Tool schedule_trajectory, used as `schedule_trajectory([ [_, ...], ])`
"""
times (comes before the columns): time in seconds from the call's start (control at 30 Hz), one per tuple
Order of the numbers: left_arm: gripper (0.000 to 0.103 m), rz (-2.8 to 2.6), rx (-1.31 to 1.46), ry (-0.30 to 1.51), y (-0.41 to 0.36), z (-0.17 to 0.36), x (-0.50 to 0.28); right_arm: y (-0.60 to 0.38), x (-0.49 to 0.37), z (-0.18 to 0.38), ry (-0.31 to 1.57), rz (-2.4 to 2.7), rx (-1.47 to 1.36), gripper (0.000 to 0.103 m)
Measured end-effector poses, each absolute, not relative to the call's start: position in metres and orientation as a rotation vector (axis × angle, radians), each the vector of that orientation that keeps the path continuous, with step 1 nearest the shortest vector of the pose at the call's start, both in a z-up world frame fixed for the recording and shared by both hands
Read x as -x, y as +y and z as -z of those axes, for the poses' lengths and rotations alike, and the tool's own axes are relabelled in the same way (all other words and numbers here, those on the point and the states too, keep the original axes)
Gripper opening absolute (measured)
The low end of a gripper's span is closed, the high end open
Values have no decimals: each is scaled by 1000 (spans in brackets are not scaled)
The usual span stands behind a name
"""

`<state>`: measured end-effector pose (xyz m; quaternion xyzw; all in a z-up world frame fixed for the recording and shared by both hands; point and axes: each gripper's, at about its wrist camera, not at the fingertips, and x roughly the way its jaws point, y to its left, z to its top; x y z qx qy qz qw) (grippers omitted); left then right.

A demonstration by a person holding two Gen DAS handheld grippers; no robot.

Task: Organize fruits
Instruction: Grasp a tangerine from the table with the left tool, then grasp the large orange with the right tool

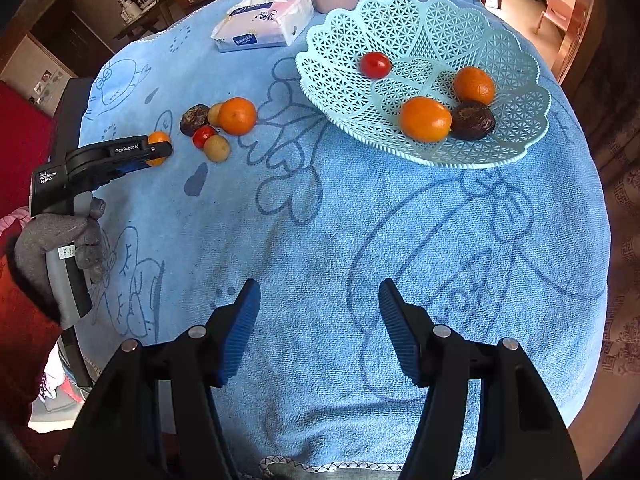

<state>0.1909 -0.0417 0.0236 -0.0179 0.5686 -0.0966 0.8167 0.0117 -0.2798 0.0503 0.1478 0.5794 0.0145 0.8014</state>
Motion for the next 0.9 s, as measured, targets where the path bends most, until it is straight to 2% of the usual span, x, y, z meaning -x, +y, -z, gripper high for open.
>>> schedule_trajectory([
  [0.67,37,179,113,1133,30,-87,-128,-219,-130,-50,1167,-144,-231,63],
  [0.9,37,130,156,1145,56,-86,-110,-206,-169,-45,1145,-134,-100,55],
])
